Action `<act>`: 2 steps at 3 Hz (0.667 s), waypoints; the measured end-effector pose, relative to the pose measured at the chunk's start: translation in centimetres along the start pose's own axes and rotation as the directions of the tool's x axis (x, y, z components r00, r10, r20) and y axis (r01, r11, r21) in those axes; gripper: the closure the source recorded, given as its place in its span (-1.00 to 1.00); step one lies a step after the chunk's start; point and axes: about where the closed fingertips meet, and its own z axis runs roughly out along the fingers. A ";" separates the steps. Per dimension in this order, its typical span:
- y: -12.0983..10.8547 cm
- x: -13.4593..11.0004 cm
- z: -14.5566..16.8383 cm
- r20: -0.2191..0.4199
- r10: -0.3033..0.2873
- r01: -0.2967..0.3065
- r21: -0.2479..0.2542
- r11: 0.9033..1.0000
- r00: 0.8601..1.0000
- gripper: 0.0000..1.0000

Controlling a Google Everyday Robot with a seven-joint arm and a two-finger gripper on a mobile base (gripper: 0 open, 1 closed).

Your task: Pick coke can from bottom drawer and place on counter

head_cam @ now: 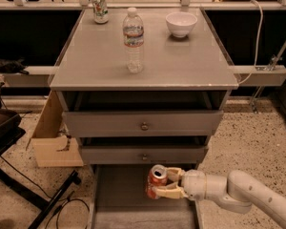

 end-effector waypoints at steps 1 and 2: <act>0.3 -7.4 -1.3 -0.011 -0.010 0.011 0.080 0.997 1.000 1.00; -0.7 -15.3 -3.7 -0.011 -0.008 0.010 0.186 0.983 1.000 1.00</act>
Offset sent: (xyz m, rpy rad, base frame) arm 0.0449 -0.0587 0.2485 -0.0651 -0.0233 -0.3198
